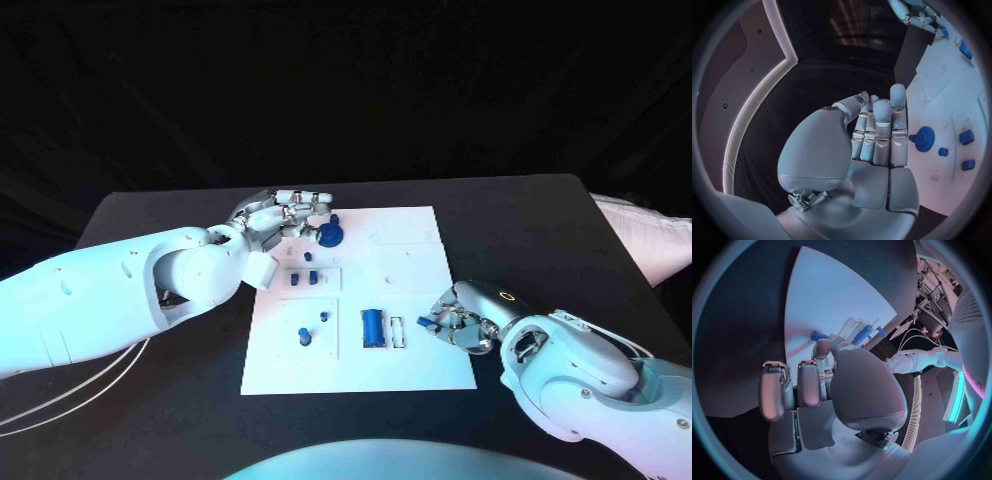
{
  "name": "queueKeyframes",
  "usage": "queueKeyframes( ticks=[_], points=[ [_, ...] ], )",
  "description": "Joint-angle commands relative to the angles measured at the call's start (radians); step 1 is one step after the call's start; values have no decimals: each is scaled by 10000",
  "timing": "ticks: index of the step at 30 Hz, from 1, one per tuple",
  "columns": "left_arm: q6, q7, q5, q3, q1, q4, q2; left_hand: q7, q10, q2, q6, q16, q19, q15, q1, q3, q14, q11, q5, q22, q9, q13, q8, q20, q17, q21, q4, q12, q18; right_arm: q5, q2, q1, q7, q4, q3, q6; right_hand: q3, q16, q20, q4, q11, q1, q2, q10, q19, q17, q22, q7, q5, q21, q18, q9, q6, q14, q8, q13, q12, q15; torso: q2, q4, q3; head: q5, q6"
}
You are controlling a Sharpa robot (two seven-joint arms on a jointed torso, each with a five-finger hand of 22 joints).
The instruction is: Assemble the parts on the task board
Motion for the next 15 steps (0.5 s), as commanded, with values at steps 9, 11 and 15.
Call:
queueKeyframes(
  ticks=[9,11,15],
  points=[
    [194,83,-28,6,0,50,8,0,-58,8,-72,-6,3,-21,-100,-73,-80,-23,42,-12,-7,-10,36,93,-26,-72,17,15,180,834,184,-6,-126,68,2,-585,204,125,-16,90,4,-409,-275,157,145,147,1045,-1,32,110,-89,195,97,509,50,174,250,-31,-10,-7,-8,26,-39],
    [196,81,-28,6,0,52,9,0,-58,8,-72,-6,3,-21,-100,-73,-80,-23,42,-12,-7,-10,36,93,-26,-72,17,15,180,870,235,-5,-127,59,2,-576,214,134,-16,99,4,-446,-290,168,153,160,1057,-2,41,118,-92,200,103,512,52,194,273,-31,-7,-1,-4,19,-39],
    [203,75,-28,7,-1,59,12,0,-58,8,-72,-6,3,-21,-100,-73,-80,-23,42,-12,-7,-10,36,93,-26,-72,17,15,180,1001,385,0,-132,-2,0,-492,231,151,-15,123,4,-547,-327,189,160,185,1068,-3,61,126,-95,212,118,517,56,230,314,-31,-5,9,-13,18,-50]
  ],
)
